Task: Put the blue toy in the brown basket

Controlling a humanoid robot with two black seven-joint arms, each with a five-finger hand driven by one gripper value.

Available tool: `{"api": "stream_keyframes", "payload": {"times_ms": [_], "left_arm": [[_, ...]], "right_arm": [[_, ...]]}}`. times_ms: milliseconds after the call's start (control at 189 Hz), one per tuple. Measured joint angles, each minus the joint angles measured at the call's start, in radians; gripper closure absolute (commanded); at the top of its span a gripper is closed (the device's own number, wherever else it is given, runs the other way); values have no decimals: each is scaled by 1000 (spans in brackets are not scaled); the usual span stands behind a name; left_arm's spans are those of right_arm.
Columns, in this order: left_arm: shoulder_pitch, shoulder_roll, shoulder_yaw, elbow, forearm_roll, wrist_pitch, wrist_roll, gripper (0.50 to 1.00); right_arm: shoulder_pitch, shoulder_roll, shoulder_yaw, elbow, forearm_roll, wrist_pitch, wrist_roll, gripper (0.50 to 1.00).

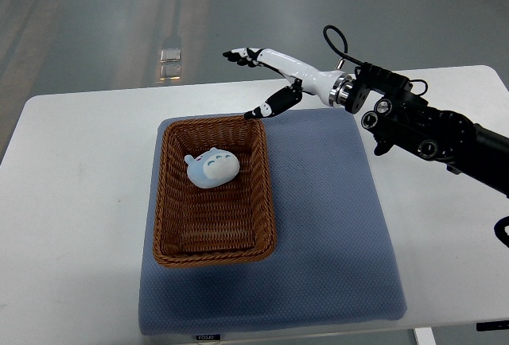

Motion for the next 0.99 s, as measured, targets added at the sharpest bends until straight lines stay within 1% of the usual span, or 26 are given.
{"api": "stream_keyframes", "payload": {"times_ms": [143,286,546,737,986], "left_arm": [[0,0,-1,0,0,0,0,500],[0,0,-1,0,0,0,0,500],[0,0,-2,-1,0,0,0,500],[1,0,-4,-2,0,0,0,500],[2,0,-5,-1,0,0,0,500]], "right_arm": [[-84,-25,163,-15,89,-4,-36,589],[-182,-26,321,-37,197,-27,-73,589],[-332,13,525,-40,311,-48,-85,589],[-385,53,606,-40,390,-62,-85,589],[-408,77,617,-27,429,-77,-73,589]]}}
